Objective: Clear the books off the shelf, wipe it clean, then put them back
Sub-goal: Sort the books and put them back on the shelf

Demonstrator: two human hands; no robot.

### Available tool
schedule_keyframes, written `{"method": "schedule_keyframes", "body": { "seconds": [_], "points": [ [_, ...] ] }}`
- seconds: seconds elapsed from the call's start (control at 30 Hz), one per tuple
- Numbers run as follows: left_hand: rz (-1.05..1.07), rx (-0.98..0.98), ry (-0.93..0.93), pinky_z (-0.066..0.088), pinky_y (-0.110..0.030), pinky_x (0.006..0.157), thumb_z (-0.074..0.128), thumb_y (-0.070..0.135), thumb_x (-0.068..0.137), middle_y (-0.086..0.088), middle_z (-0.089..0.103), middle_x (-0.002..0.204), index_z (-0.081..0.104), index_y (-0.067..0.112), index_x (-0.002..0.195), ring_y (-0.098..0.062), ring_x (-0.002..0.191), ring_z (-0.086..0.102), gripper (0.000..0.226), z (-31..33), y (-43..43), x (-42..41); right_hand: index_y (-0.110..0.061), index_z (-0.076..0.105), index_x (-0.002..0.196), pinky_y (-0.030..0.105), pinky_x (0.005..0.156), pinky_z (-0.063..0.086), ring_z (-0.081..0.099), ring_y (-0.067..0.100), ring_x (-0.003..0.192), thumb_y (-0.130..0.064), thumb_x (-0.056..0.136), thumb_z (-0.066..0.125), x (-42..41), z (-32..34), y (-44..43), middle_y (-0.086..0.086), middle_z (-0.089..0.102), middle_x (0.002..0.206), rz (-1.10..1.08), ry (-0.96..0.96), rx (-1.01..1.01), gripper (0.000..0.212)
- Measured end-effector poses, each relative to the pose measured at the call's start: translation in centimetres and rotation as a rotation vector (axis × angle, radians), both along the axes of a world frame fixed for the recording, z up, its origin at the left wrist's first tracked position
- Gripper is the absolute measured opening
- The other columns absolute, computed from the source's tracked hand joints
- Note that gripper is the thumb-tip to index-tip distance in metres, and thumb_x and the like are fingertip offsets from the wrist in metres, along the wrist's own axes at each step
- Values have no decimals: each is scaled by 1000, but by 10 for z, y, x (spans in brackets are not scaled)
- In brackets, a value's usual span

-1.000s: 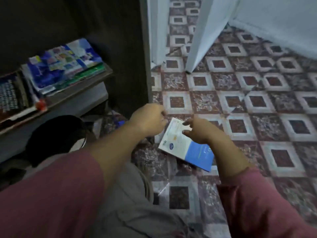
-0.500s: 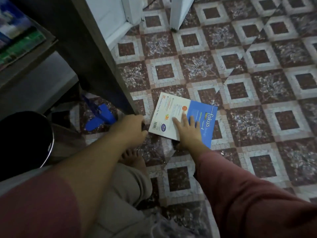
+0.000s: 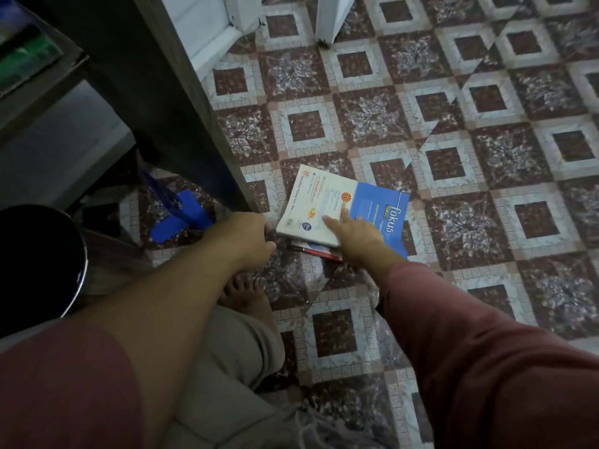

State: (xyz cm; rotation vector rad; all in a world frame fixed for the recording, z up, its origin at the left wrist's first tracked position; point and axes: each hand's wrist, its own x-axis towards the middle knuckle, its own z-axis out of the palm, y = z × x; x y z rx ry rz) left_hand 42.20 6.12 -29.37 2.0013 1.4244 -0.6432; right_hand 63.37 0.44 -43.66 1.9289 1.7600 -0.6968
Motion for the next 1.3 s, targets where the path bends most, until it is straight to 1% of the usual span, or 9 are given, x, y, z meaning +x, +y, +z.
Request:
{"method": "schedule_keyframes", "body": {
  "seconds": [0.07,0.17,0.33,0.5,0.77,0.9,1.13,1.23,1.3],
  "points": [
    [-2,-2,26,51,-41,90,57,39,94,-1,60,115,55,21,120,-20,100,58,32,2,0,-3,-31,28,150,37,92,45,52,32,119,-22,88,62,13,20,13,10,46,143,43,44,-25,72],
    [3,-19,39,51,-40,90,57,40,94,-2,59,117,53,20,125,-20,100,57,37,4,-1,-10,-31,45,142,32,85,44,56,27,113,-12,83,67,26,36,24,6,60,128,49,86,-74,66],
    [22,-49,22,51,-37,89,56,36,95,-1,59,116,55,20,127,-18,99,57,35,8,-4,-17,-24,15,153,42,87,49,46,33,126,-40,91,58,8,0,-2,7,21,157,34,-9,9,77],
    [0,-42,-6,51,-35,87,56,35,95,1,59,110,55,20,127,-17,95,56,35,7,-6,-16,-14,-5,153,46,96,46,20,40,142,-23,99,49,-14,-27,-23,14,2,161,-15,-126,131,77],
    [-5,-53,-12,52,-37,87,57,34,95,2,59,107,57,21,122,-17,93,57,30,6,-4,-9,-14,0,154,48,91,48,32,44,135,-27,100,43,-2,-17,-12,19,7,160,78,-63,45,71],
    [-15,-41,-50,52,-35,85,58,34,94,2,59,108,57,22,121,-15,92,57,29,13,-6,-1,-10,29,140,41,68,48,59,35,99,-20,96,46,-2,2,2,18,44,135,99,-50,93,48],
    [-8,215,-110,46,-41,95,64,30,88,-4,47,132,37,21,139,-26,117,49,58,46,-6,5,-16,59,114,34,68,43,63,29,98,-16,93,48,-19,105,24,7,64,110,-113,-74,227,23],
    [-138,445,-49,39,-41,99,74,34,80,-5,40,138,23,21,148,-26,126,41,86,74,-7,11,-18,62,112,35,68,43,57,29,84,-20,90,53,-31,180,20,6,61,99,-5,-23,263,23],
    [-233,561,-13,39,-41,97,80,43,71,-2,47,133,34,23,141,-24,122,47,86,98,-10,8,-21,62,108,36,71,44,54,27,80,-26,89,56,-47,229,13,2,58,93,76,27,280,21]
  ]
}}
